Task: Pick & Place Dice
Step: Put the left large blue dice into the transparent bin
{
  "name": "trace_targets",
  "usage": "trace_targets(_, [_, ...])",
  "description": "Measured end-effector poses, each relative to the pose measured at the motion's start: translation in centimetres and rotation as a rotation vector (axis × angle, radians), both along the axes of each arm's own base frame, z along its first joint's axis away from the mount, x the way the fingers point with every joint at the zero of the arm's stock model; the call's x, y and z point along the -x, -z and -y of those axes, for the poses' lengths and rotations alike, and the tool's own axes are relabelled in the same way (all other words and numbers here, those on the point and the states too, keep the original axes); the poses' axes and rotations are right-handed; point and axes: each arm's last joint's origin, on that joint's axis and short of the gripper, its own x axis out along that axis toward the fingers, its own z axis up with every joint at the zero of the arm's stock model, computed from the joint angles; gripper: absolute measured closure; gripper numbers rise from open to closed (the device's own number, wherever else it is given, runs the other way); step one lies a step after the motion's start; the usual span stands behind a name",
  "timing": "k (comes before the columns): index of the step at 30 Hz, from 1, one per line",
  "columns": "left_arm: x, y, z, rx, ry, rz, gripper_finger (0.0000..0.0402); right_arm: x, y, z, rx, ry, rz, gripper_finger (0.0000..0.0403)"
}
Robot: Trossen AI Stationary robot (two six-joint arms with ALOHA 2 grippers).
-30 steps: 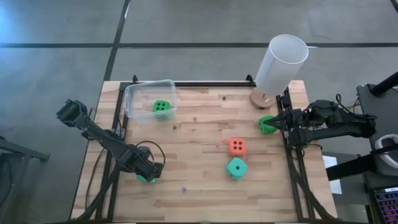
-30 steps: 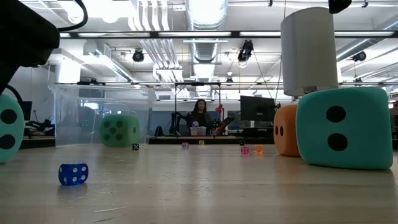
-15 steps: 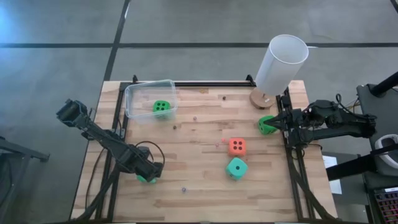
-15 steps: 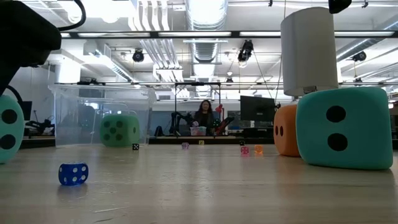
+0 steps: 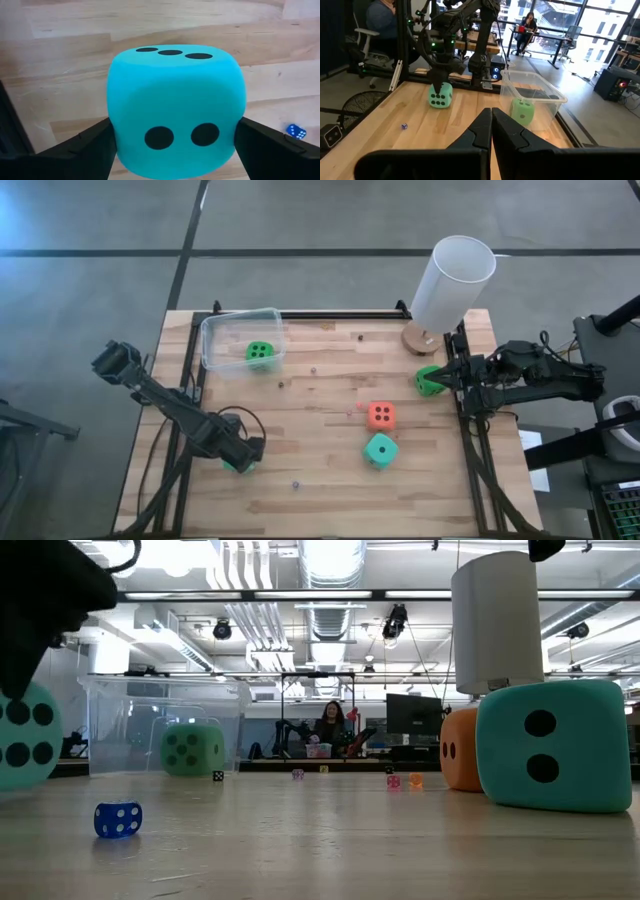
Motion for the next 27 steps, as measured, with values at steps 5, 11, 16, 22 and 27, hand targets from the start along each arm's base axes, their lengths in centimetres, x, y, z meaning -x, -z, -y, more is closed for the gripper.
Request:
trace_targets(5, [-0.3,-1.0,0.1,-0.026,-0.029,0.024,0.0058,0.0,0.0,0.0,-0.001,0.0,0.0,0.0394])
trace_targets(11, [-0.8,-3.6,-0.1,-0.093,-0.05,0.061,0.0055,0.0,0.0,0.0,0.001,0.0,0.0,0.0394])
trace_targets(16, [-1.4,-6.1,-0.5,-0.168,-0.08,0.134,0.0058,0.0,0.0,0.0,0.001,0.0,0.0,0.0394])
trace_targets(22, [-2.1,-8.5,-1.2,-0.247,-0.114,0.228,0.0055,0.0,0.0,0.0,0.001,0.0,0.0,0.0394])
trace_targets(27, [-2.7,-9.2,-2.0,-0.296,-0.137,0.275,0.0056,0.0,0.0,0.0,0.001,0.0,0.0,0.0394])
